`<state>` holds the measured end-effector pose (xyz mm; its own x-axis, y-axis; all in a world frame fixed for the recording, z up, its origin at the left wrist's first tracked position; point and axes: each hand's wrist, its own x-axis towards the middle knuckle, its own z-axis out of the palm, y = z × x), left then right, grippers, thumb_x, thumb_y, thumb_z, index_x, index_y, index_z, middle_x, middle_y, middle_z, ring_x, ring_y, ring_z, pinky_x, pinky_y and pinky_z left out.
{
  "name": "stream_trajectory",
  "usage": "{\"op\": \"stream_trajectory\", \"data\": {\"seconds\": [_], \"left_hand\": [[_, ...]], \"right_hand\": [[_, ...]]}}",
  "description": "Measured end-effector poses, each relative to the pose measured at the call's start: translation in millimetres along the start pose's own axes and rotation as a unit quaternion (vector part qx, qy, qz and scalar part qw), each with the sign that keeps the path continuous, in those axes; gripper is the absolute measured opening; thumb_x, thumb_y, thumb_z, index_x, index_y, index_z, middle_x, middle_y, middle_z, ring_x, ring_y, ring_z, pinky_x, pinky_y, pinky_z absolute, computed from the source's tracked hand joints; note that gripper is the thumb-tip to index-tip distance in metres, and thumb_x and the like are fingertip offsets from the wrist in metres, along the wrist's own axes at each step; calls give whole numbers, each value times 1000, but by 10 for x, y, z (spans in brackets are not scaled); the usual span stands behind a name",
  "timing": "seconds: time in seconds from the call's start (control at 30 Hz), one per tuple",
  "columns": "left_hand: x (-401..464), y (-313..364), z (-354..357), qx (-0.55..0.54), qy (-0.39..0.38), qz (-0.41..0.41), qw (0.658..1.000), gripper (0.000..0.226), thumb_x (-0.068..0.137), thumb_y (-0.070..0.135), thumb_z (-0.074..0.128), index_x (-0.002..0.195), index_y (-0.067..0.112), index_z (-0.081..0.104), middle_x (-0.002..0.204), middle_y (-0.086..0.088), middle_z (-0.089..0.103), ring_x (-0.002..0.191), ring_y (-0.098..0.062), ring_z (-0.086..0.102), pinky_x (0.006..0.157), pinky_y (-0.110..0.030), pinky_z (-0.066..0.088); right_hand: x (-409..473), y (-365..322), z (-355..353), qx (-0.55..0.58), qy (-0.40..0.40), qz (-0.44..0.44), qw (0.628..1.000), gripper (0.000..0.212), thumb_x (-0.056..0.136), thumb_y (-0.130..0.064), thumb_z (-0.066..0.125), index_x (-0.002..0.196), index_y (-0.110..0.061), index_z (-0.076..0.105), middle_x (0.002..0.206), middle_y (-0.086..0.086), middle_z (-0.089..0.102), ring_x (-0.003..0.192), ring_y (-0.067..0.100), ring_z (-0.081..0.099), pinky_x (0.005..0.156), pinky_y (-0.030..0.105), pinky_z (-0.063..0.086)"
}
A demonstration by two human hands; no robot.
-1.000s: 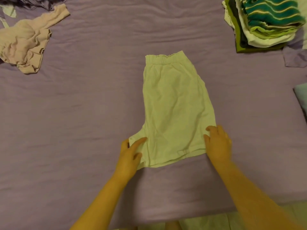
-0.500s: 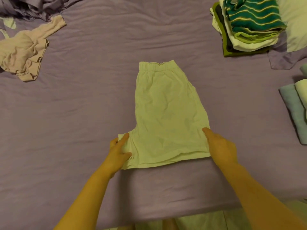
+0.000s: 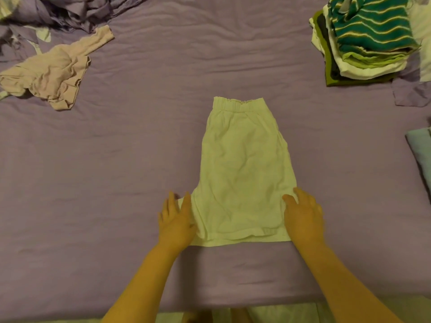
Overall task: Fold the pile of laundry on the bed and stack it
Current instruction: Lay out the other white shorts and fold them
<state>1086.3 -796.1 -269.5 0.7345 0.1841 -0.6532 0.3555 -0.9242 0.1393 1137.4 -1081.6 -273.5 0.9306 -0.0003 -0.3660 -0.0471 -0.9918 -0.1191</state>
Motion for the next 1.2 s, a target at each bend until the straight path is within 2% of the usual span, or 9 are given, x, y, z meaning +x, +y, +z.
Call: {"op": "stream_trajectory", "data": {"seconds": [0.1, 0.17, 0.27, 0.37, 0.53, 0.63, 0.7, 0.87, 1.2], "left_hand": [[20, 172, -53, 71, 119, 109, 984, 78, 66, -2, 73, 139, 4, 45, 144, -31, 38, 131, -51, 37, 101, -68, 27], [90, 319, -52, 78, 161, 193, 965, 71, 69, -7, 73, 136, 3, 50, 140, -27, 45, 128, -47, 43, 101, -65, 31], [332, 421, 87, 42, 114, 237, 964, 67, 99, 13, 45, 150, 21, 3, 159, -11, -2, 147, -33, -1, 118, -45, 2], [509, 389, 231, 96, 73, 217, 969, 76, 102, 25, 38, 141, 33, -27, 150, -3, -36, 138, -28, -33, 117, -53, -4], [689, 253, 115, 154, 40, 141, 977, 108, 81, 75, 42, 131, 33, -44, 136, -4, -52, 129, -34, -42, 109, -62, -15], [757, 350, -24, 166, 86, 234, 954, 120, 69, 79, 55, 150, 22, -12, 156, -15, -18, 142, -39, -17, 111, -66, -8], [838, 448, -92, 176, 109, 311, 928, 110, 71, 77, 56, 151, 12, 19, 158, -16, 14, 144, -39, 11, 111, -65, 12], [1297, 623, -414, 140, 168, 302, 928, 73, 94, 63, 23, 149, 15, 29, 156, -16, 20, 144, -38, 16, 110, -65, 19], [2220, 865, -783, 232, 111, 245, 935, 70, 87, 67, -6, 143, 31, -29, 152, -4, -35, 136, -27, -39, 109, -61, -18]], "right_hand": [[107, -211, 6, 9, 104, -91, 990, 41, 63, 8, 81, 101, -3, 72, 118, 26, 62, 105, 44, 61, 81, 53, 50], [202, -443, 41, 32, 110, -144, 983, 47, 67, -2, 82, 111, -5, 69, 125, 25, 59, 112, 43, 59, 86, 54, 49], [397, -637, 244, -15, 2, -176, 984, 66, 92, -40, 56, 149, -28, 25, 157, 13, 17, 145, 34, 15, 109, 59, 24], [602, -417, 392, -104, -52, -159, 980, 61, 94, -60, 16, 142, -44, -18, 156, 1, -22, 143, 25, -21, 110, 66, 1], [672, -477, 192, -78, -2, -56, 995, 65, 93, -56, 15, 148, -23, 28, 156, 12, 22, 142, 40, 18, 106, 70, 11], [803, -774, 95, -85, 25, -131, 987, 63, 94, -54, 23, 147, -22, 33, 153, 16, 27, 141, 41, 23, 108, 68, 19], [989, -805, 82, -108, 18, -211, 971, 62, 94, -57, 19, 147, -27, 32, 155, 13, 23, 142, 39, 19, 107, 66, 23], [1498, -645, -31, -102, 52, -167, 979, 63, 93, -57, 19, 146, -25, 34, 153, 14, 30, 141, 39, 24, 106, 67, 24], [2091, -685, -112, -88, -14, -175, 980, 67, 91, -65, 0, 147, -34, 21, 157, 4, 17, 144, 35, 17, 107, 65, 19]]}}
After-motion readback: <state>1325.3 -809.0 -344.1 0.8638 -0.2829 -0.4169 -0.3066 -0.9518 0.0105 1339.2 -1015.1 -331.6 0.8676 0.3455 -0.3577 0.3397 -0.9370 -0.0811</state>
